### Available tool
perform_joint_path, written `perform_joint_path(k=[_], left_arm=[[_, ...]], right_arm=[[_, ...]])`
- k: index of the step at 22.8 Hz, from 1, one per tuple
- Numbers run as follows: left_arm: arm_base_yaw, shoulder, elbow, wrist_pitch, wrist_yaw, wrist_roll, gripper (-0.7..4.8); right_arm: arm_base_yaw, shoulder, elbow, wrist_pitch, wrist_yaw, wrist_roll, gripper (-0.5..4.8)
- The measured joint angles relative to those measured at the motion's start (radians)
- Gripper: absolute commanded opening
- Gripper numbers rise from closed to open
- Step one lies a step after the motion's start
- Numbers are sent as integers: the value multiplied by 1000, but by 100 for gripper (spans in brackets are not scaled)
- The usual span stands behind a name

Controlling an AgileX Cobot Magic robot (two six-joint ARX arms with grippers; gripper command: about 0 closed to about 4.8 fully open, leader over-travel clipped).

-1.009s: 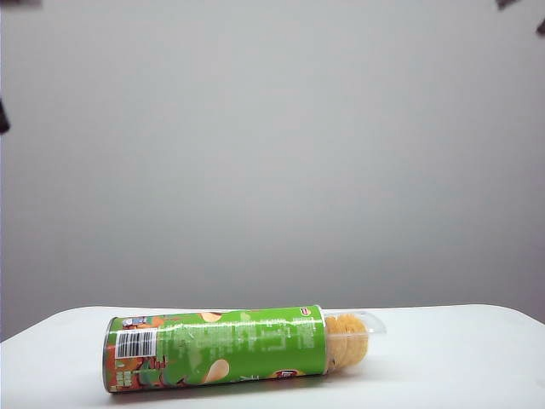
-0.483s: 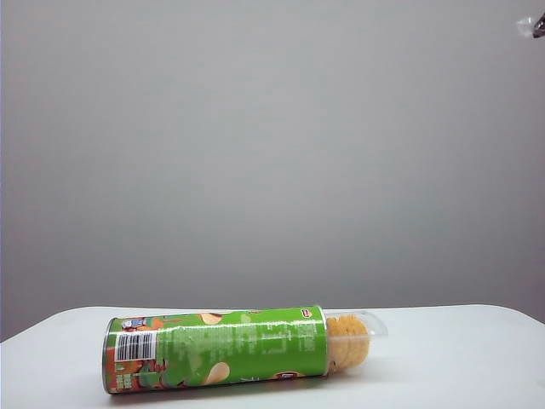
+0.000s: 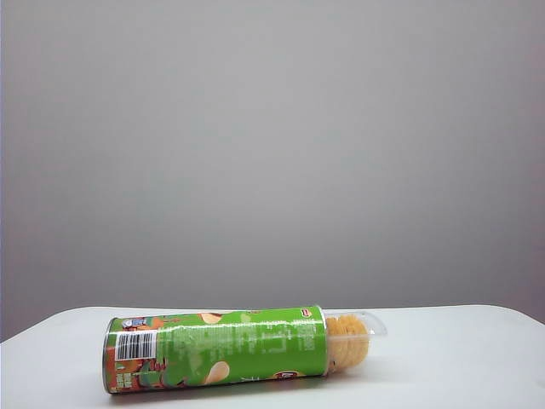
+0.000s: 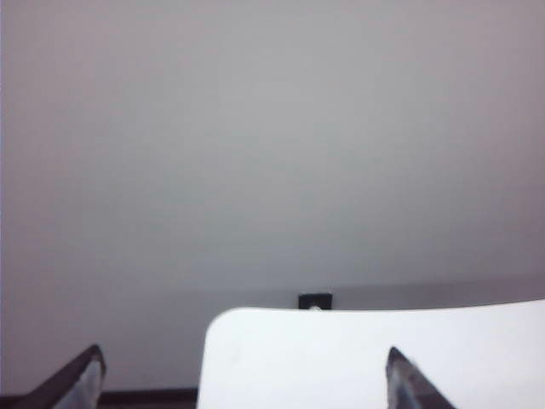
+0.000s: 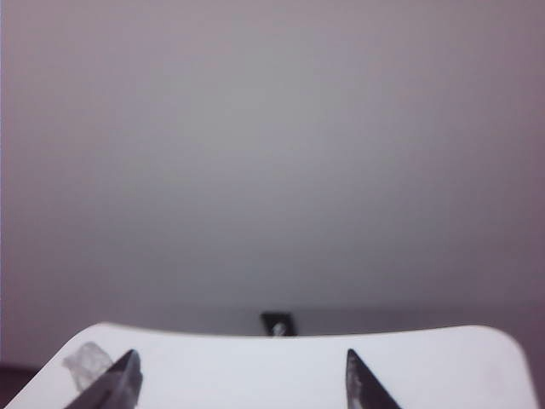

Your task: Pick up the green tub of chips from the desk, pull out the transparent container with the chips inside partially, and then place the chips back on the desk.

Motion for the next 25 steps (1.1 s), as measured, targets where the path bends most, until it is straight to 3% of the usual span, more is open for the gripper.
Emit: perform_joint_path(k=[4,7,13,15,17,18,20,25], left_arm=[[0,-71,-74,21,-15,-78,407],[0,-114,-131,59,-27,-84,396],[0,-134,-310,112,-26,-50,393],[0,-132,-320,75,-29,-41,393],[0,-136,-319,79,-29,-24,379],[0,-135,-319,79,-29,-24,315],[0,-135,-319,80,-30,-13,234],[0,-135,-319,79,-52,-8,69]], right_arm=[[3,-116,-76,8,40,1,304],[8,-194,-143,22,60,2,301],[6,-219,-232,14,84,-6,202],[6,-219,-256,15,101,-6,182],[6,-218,-296,11,124,-10,127],[6,-219,-307,4,133,-10,87],[6,-219,-307,-4,167,-12,64],[5,-219,-307,-31,204,-34,-3]])
